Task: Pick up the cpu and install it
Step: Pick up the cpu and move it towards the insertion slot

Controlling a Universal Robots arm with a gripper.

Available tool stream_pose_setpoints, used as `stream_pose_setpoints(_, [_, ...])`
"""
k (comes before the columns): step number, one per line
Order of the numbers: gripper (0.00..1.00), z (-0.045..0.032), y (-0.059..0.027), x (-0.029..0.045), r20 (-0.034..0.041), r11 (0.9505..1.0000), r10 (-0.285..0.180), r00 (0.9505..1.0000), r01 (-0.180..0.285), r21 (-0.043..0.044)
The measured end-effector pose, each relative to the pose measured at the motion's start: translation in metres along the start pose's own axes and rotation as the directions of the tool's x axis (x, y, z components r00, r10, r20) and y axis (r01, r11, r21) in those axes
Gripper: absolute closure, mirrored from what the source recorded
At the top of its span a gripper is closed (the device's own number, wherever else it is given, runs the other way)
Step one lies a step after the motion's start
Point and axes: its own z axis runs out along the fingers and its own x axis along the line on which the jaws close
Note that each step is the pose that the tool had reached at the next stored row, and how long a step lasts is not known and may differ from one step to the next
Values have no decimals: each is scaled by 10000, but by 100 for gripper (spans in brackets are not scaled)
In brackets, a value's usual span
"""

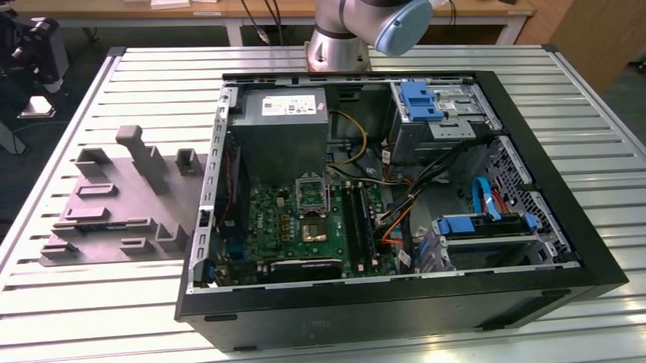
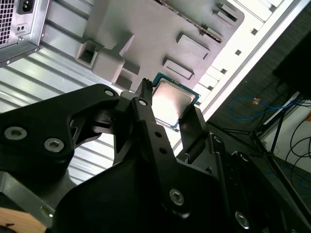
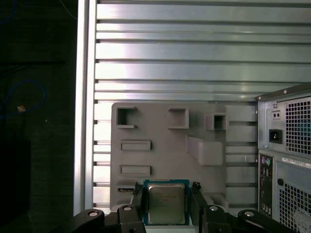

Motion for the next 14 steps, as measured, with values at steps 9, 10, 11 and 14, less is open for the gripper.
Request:
stream_pose_setpoints(9, [53,0,0,-26,-1,10000,1,10000,-1,1])
stream_pose_setpoints(10, [53,0,0,-28,0,10000,0,10000,0,0])
stream_pose_setpoints(11, [53,0,0,-31,0,10000,0,10000,0,0])
stream_pose_setpoints(14, [53,1,0,-39,0,10000,0,10000,0,0])
